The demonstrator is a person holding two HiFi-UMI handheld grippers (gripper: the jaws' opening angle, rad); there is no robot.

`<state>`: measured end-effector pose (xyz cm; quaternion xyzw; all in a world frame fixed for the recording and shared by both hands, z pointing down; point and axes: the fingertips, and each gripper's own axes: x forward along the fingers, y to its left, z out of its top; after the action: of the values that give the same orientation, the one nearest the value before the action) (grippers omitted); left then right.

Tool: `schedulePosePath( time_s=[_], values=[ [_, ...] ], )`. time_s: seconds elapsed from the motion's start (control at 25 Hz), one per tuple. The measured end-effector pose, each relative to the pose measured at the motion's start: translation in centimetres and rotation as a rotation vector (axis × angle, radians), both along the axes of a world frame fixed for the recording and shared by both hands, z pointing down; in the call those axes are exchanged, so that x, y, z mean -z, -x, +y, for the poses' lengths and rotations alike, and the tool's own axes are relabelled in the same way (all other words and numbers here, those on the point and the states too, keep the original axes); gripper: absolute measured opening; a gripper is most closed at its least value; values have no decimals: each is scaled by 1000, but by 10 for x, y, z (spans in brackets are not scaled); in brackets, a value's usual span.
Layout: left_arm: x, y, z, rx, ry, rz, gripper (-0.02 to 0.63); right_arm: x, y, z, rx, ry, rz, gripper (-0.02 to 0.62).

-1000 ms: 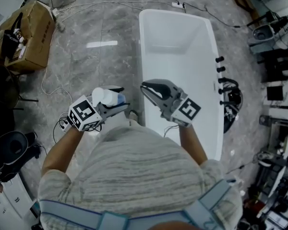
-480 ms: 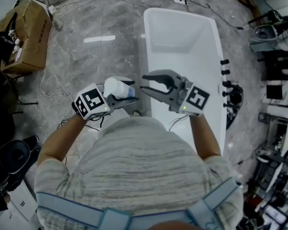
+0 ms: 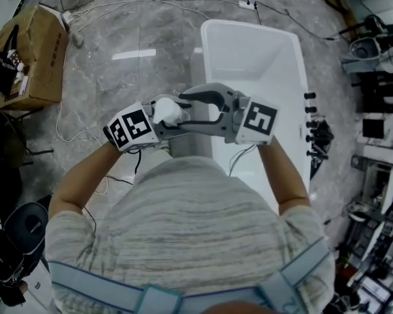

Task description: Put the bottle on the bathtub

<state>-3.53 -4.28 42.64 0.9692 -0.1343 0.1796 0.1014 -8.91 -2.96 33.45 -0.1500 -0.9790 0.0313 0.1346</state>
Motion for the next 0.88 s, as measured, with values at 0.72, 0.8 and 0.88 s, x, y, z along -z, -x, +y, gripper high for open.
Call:
schedulePosePath(
  time_s=[0.72,0.8,0.88],
  values=[
    [-21,41,-62,-199,64,-40,250,-1,73,-76,52,10,2,203],
    [-23,35,-69,-224,73,-38,250,-7,69,-86,79,25,21,202],
    [-22,28,-83,-242,75,-41,249,-10,63,-100,106,21,31,202]
  ],
)
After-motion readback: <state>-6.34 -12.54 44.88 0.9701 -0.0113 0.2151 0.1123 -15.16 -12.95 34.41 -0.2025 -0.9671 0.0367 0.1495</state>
